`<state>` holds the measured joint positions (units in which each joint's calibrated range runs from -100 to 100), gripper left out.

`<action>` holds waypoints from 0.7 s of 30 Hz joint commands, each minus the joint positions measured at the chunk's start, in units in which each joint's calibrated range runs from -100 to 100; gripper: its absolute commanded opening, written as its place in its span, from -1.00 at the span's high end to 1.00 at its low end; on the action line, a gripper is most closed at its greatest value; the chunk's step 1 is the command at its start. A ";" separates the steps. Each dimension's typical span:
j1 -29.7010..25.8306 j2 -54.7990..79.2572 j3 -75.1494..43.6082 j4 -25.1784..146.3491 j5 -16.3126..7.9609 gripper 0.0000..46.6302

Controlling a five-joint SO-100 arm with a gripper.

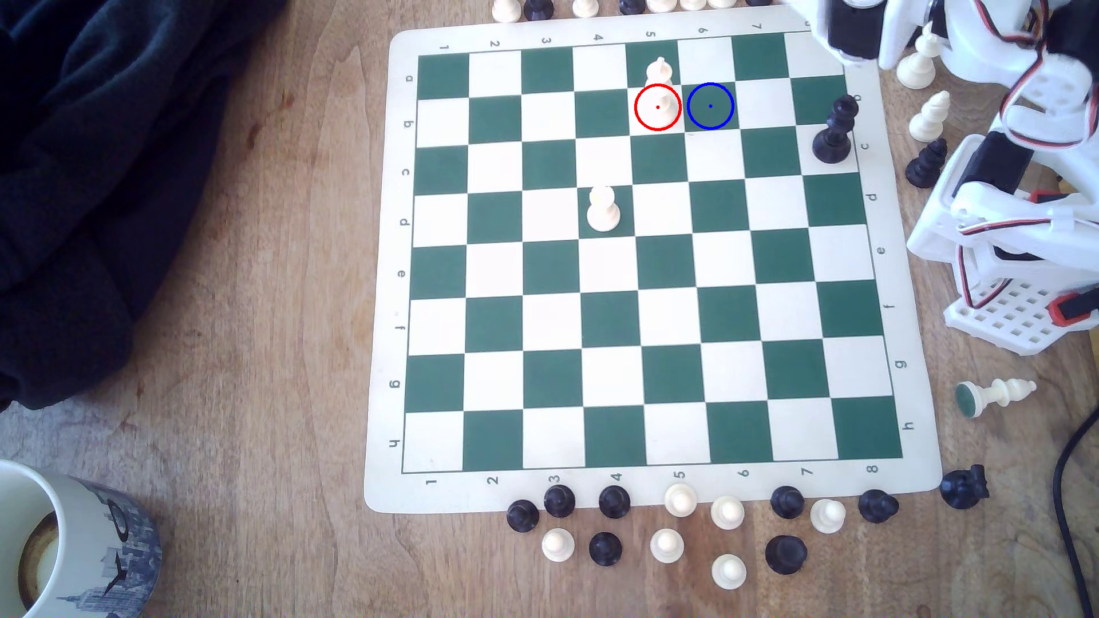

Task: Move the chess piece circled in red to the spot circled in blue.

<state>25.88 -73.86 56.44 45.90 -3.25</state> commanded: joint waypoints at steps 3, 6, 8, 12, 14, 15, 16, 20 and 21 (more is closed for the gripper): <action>1.69 19.36 -19.18 12.01 -3.17 0.59; 0.83 24.28 -21.90 15.04 -4.20 0.45; 0.67 27.93 -23.35 15.94 -4.54 0.41; 1.76 36.17 -27.43 16.02 -5.23 0.33; 1.76 38.71 -28.52 16.02 -5.37 0.28; 1.76 39.90 -28.70 15.53 -5.42 0.27; 1.76 40.58 -28.70 15.12 -5.42 0.26; 2.08 45.76 -30.78 14.55 -5.76 0.25; 2.23 47.37 -31.24 14.55 -5.76 0.23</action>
<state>27.58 -28.70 30.95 61.59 -8.77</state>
